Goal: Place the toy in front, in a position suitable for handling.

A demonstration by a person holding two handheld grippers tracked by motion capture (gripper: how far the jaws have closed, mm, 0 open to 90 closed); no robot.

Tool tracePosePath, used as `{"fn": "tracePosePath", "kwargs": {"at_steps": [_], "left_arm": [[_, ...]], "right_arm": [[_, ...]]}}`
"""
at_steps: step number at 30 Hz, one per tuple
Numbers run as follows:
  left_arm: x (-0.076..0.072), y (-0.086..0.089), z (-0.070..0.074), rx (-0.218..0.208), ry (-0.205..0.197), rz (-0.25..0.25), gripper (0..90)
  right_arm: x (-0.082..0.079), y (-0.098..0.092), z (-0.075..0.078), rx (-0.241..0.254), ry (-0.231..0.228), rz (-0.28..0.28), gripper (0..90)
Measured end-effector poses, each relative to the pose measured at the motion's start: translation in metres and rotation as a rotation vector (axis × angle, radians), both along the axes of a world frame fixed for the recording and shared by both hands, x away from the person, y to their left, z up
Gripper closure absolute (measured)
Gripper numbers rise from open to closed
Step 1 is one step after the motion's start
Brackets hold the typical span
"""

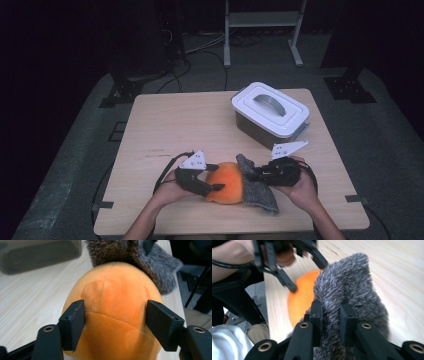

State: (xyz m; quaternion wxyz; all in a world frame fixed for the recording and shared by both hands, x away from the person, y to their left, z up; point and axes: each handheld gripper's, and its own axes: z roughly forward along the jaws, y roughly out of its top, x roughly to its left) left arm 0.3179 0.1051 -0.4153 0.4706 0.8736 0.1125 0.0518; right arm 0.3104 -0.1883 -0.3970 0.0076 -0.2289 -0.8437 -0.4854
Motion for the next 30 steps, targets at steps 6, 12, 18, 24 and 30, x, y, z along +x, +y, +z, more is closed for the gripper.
{"fn": "tracePosePath", "kwargs": {"at_steps": [6, 12, 18, 24, 30], "left_arm": [[-0.003, -0.005, 0.002, 0.004, -0.015, -0.012, 29.9], [0.001, 0.000, -0.002, 0.020, 0.012, 0.008, 31.3], [-0.006, -0.012, 0.001, 0.005, -0.023, -0.028, 33.9], [-0.005, -0.011, 0.002, 0.004, -0.022, -0.019, 29.5], [-0.003, -0.014, -0.004, 0.017, 0.009, -0.013, 28.1]], "right_arm": [[-0.005, 0.015, -0.001, -0.038, -0.012, 0.047, 74.9], [0.001, -0.001, -0.008, -0.065, 0.022, 0.004, 74.9], [-0.006, 0.009, 0.011, -0.007, -0.029, 0.041, 74.9], [-0.005, 0.010, 0.002, -0.039, -0.012, 0.039, 74.9], [-0.004, 0.006, 0.001, -0.018, 0.010, 0.046, 74.8]]}}
